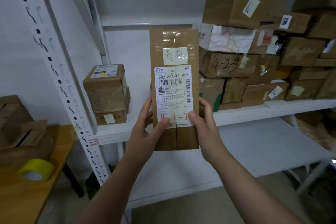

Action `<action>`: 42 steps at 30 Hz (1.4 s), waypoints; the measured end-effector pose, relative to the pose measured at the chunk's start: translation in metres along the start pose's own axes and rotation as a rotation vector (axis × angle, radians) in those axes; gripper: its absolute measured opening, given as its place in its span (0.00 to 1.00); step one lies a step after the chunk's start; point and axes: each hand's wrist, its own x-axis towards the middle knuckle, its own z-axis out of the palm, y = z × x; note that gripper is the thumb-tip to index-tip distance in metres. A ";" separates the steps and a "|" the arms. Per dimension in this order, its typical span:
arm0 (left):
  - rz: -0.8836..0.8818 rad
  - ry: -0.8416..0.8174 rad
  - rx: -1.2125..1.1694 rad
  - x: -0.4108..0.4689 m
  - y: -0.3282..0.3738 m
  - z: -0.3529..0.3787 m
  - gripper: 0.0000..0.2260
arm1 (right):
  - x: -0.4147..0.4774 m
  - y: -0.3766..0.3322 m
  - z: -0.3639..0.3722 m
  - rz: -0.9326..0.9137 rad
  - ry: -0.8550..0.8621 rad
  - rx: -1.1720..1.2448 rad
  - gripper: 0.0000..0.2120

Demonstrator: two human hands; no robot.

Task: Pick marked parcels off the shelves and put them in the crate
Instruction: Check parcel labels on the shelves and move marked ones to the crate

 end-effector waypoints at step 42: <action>-0.135 -0.867 -0.165 -0.163 0.024 0.592 0.18 | -0.322 -0.043 -0.511 0.330 0.928 -0.150 0.33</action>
